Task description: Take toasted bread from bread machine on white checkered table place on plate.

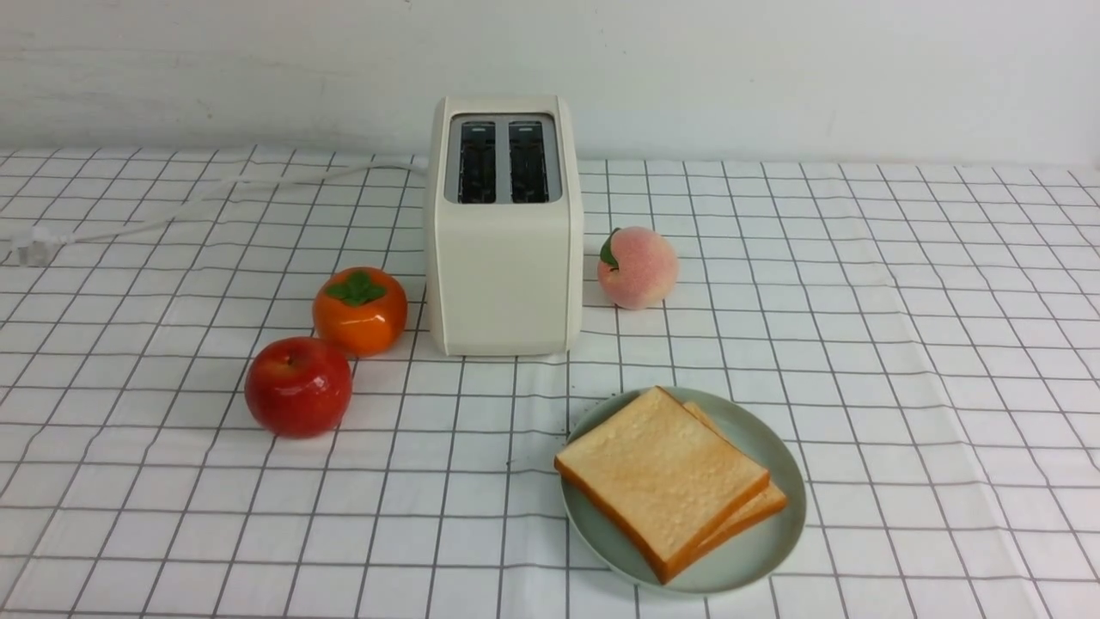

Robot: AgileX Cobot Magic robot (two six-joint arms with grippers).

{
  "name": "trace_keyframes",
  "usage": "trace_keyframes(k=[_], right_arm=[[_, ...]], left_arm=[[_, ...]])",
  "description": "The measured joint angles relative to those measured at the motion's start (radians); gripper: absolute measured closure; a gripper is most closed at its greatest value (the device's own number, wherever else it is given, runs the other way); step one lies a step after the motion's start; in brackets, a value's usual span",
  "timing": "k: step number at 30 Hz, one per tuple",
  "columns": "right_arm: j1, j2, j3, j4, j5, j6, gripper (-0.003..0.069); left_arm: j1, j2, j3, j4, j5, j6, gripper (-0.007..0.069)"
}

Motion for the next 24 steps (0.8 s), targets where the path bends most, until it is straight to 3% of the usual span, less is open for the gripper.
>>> trace_keyframes(k=[24], right_arm=[[0.0, 0.0, 0.0, 0.001, 0.0, 0.0, 0.0606]], left_arm=[[0.0, 0.0, 0.001, -0.019, 0.047, 0.001, 0.0638]])
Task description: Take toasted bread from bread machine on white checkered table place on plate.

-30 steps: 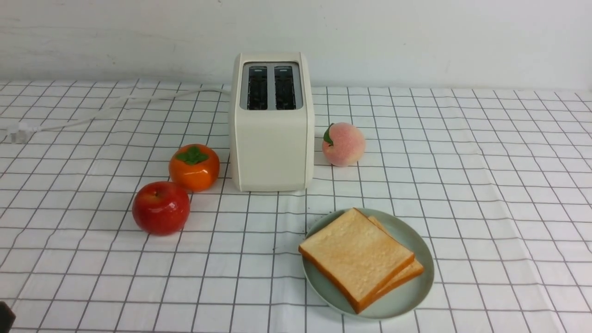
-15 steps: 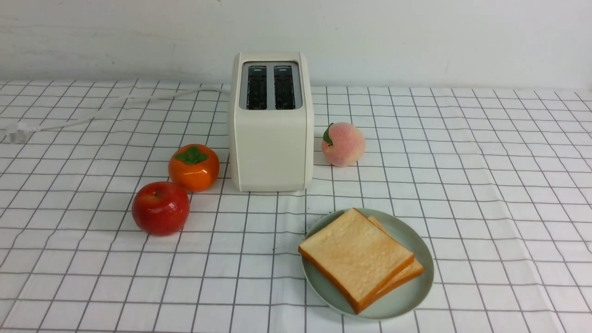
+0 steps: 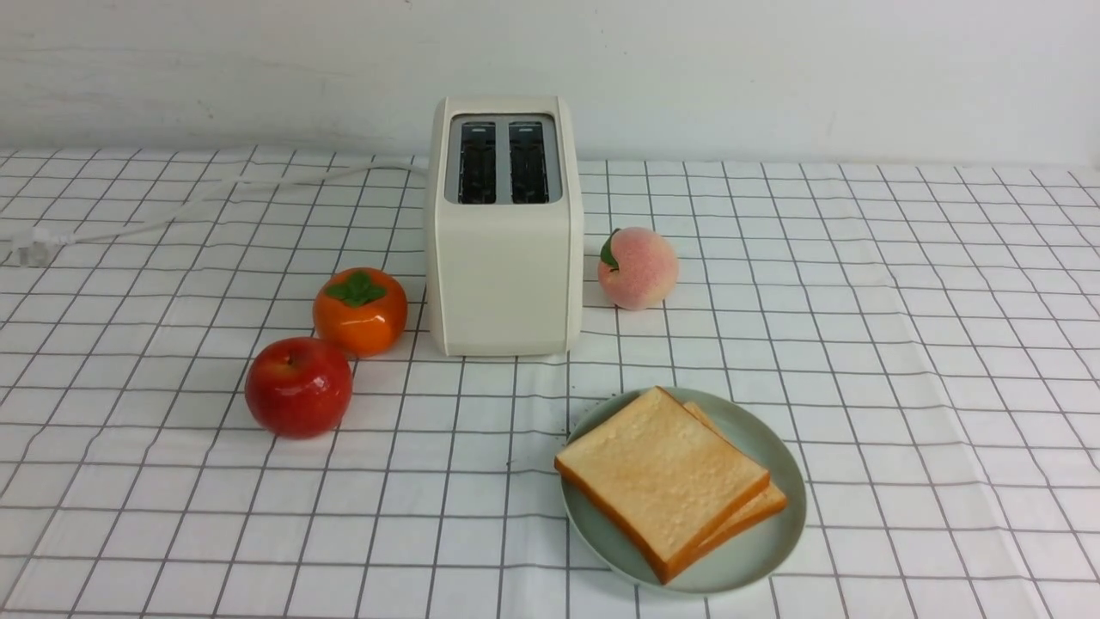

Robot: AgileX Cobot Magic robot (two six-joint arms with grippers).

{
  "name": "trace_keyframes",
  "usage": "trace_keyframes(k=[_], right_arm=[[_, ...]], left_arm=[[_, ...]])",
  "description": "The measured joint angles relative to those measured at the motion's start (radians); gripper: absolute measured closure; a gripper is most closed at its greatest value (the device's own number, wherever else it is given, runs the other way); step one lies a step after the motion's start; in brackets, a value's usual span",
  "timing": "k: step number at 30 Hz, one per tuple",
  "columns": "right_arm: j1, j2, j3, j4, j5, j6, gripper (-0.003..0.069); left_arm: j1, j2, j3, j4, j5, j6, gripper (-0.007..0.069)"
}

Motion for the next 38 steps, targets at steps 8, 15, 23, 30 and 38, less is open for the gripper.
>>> trace_keyframes(k=[8, 15, 23, 30, 38], right_arm=[[0.0, 0.0, 0.0, 0.0, 0.0, 0.0, 0.0594], [0.0, 0.0, 0.0, 0.0, 0.0, 0.0, 0.0585], [0.0, 0.0, 0.0, 0.0, 0.0, 0.001, 0.0578], [0.0, 0.0, 0.0, 0.0, 0.0, 0.001, 0.0566], [0.0, 0.0, 0.0, 0.0, 0.0, 0.001, 0.0557]], left_arm=[[0.0, 0.0, 0.0, 0.0, 0.0, 0.0, 0.0637], [0.0, 0.0, 0.0, 0.0, 0.0, 0.0, 0.0635], [0.0, 0.0, 0.0, 0.0, 0.0, 0.0, 0.0629], [0.0, 0.0, 0.0, 0.0, 0.0, 0.0, 0.0623], [0.0, 0.0, 0.0, 0.0, 0.0, 0.0, 0.0617]])
